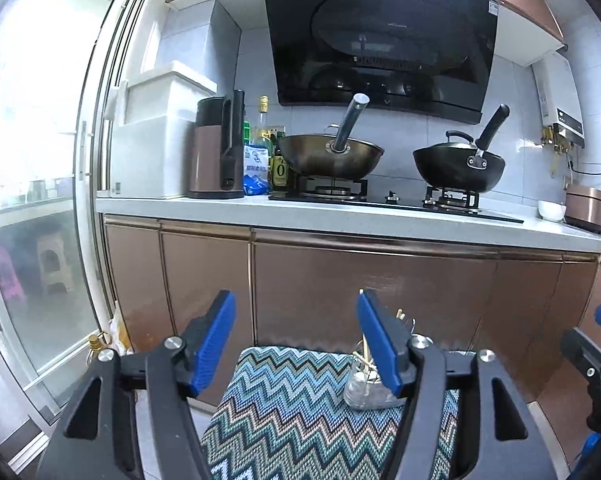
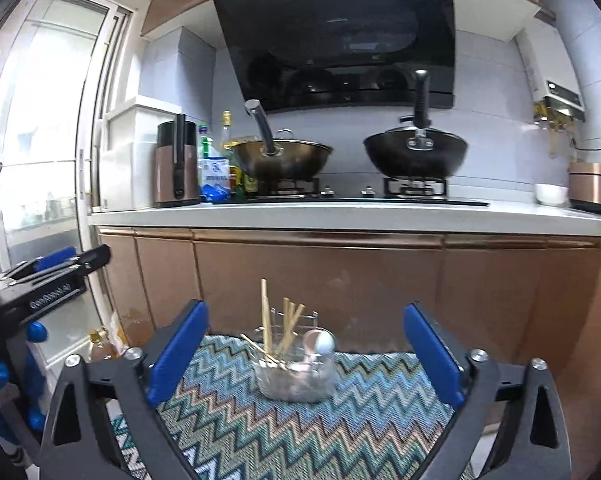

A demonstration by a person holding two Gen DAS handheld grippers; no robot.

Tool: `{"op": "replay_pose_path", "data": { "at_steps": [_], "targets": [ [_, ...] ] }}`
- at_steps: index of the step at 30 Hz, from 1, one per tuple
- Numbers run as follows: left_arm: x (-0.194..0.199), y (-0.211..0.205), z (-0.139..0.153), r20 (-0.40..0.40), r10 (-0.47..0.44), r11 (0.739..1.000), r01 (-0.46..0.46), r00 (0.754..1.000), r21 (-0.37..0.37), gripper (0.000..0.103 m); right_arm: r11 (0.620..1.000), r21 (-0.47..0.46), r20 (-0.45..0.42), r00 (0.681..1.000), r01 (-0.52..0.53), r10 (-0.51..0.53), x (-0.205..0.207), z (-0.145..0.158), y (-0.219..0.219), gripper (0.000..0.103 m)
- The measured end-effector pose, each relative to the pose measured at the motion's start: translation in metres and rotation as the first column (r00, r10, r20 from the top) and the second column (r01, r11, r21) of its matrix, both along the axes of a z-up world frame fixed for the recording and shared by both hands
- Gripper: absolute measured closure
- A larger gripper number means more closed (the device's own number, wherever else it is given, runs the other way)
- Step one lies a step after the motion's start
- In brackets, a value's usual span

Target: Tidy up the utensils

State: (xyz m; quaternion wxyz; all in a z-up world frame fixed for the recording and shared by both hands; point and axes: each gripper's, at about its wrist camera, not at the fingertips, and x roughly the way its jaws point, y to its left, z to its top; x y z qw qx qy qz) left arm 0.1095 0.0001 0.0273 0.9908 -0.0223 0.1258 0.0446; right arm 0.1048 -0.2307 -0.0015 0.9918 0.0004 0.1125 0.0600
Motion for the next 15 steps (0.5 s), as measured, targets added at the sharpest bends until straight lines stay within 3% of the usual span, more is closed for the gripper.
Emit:
{"op": "replay_pose_path", "data": {
  "at_steps": [15],
  "targets": [
    [-0.024,0.011,-0.013,-0.039,0.068,0.996,-0.065,0.997,0.054,0.030,0.978,-0.017,0.012,0.978,0.207,-0.207,-0.038,-0.009,-0.036,0.000]
  ]
}}
